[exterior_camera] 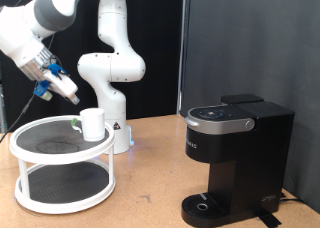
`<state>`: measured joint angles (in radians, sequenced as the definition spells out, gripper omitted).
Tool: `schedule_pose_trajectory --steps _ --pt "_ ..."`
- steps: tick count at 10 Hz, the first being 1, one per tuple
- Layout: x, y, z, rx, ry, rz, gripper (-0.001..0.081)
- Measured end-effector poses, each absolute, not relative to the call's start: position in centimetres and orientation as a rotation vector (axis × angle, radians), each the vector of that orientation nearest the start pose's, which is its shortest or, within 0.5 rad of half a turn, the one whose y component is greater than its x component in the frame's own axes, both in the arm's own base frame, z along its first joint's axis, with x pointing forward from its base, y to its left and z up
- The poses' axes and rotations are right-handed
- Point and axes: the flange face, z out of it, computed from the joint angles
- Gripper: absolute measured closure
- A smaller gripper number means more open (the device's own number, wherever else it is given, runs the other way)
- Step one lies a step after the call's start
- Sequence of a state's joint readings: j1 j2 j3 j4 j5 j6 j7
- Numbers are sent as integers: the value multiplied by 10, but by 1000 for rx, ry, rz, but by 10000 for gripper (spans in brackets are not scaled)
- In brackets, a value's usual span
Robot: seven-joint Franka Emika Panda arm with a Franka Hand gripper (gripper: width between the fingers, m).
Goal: Make a cup of coffee with the keurig machine
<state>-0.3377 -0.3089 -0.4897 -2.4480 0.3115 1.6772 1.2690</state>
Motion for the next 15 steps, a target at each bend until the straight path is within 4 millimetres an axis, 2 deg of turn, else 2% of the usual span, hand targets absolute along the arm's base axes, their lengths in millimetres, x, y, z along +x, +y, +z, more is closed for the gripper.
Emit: schedule_pose_trajectory --steps 2,3,4,8,13,15 --pt "284 -263 365 -1276 2409 841 108" --pt "284 -263 356 -1270 2420 844 108" --pt "284 -262 348 -1265 2429 849 29" --pt "282 -259 325 -1267 2433 870 -2" --pt "282 -258 317 -1253 2431 887 -2" --pt "282 -258 314 -1259 2427 893 262"
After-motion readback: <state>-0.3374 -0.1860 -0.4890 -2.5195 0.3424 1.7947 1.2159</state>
